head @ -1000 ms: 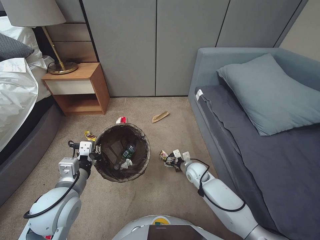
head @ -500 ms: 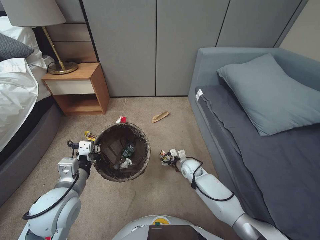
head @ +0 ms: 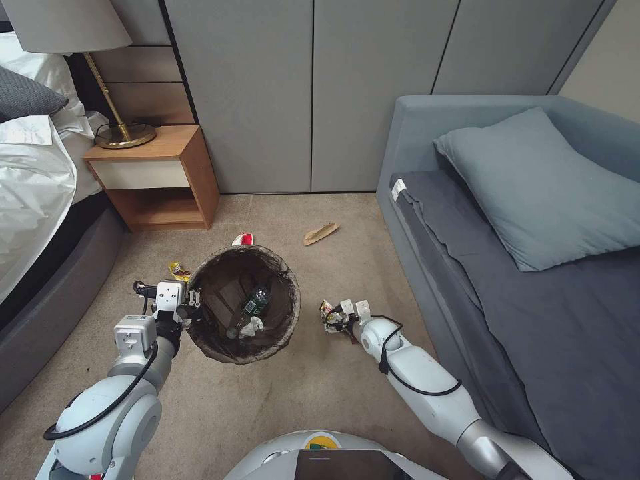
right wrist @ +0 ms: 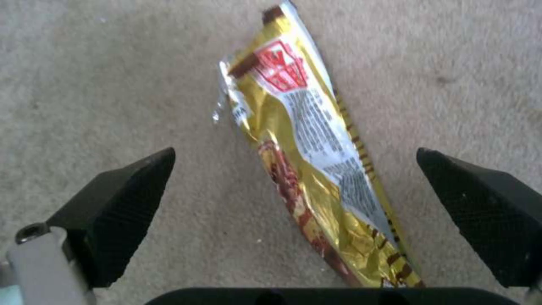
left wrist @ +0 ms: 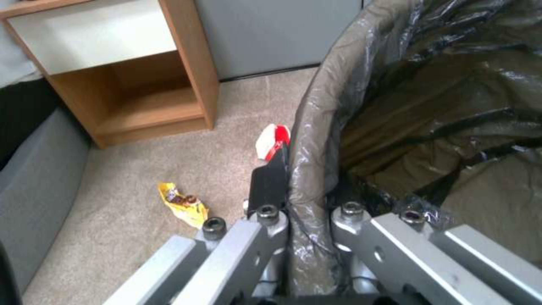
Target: Pick up the trash bin, then pick up the garbage from the floor and place it into the trash bin.
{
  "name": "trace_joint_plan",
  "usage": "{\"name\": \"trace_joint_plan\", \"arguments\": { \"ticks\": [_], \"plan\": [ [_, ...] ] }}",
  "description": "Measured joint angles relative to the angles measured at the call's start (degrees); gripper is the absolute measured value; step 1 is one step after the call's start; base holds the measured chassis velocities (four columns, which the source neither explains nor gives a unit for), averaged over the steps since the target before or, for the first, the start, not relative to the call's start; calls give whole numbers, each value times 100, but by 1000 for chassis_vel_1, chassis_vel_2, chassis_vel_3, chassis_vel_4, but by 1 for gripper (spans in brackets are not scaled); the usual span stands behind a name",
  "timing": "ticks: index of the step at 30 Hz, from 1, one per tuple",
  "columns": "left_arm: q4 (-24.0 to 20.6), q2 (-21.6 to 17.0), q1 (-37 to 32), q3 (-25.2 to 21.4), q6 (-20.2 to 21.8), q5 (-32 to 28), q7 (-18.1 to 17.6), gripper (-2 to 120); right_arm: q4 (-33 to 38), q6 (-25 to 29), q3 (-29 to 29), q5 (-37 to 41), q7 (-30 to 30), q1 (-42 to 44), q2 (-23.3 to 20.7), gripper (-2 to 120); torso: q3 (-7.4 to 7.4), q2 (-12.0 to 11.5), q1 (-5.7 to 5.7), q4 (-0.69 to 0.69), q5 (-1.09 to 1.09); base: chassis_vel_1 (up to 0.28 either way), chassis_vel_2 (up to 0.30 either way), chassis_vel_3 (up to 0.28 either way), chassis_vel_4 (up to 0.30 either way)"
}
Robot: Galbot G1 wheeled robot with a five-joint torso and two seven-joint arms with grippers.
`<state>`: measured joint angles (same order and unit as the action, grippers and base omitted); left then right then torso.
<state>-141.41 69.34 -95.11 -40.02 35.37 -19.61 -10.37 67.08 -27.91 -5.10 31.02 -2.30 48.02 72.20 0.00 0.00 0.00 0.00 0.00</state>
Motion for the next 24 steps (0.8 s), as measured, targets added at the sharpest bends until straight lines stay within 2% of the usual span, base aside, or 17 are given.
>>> {"name": "trace_joint_plan", "arguments": {
  "ticks": [10, 15, 18, 21, 23, 24],
  "plan": [
    [-2, 10, 2, -11, 6, -3, -2, 3, -303, 133, 10, -161, 39, -16, 116, 100, 0, 0, 0, 0, 0, 0, 0, 0, 0],
    [-12, 7, -3, -21, 12, -4, -6, 3, -436, 183, 11, -207, 64, -34, 169, 96, 0, 0, 0, 0, 0, 0, 0, 0, 0],
    [-27, 9, -11, -21, 16, -4, -10, 3, -531, 270, 12, -243, 52, -41, 204, 91, 0, 0, 0, 0, 0, 0, 0, 0, 0],
    [-31, 16, -12, -18, 19, -2, -16, 3, -584, 349, 17, -259, 18, -39, 227, 74, 0, 0, 0, 0, 0, 0, 0, 0, 0],
    [-32, 17, -11, -17, 19, -2, -18, 3, -585, 351, 20, -260, 18, -37, 227, 71, 0, 0, 0, 0, 0, 0, 0, 0, 0],
    [-34, 17, -11, -15, 20, -1, -19, 3, -587, 353, 30, -260, 17, -27, 225, 65, 0, 0, 0, 0, 0, 0, 0, 0, 0]
  ]
}}
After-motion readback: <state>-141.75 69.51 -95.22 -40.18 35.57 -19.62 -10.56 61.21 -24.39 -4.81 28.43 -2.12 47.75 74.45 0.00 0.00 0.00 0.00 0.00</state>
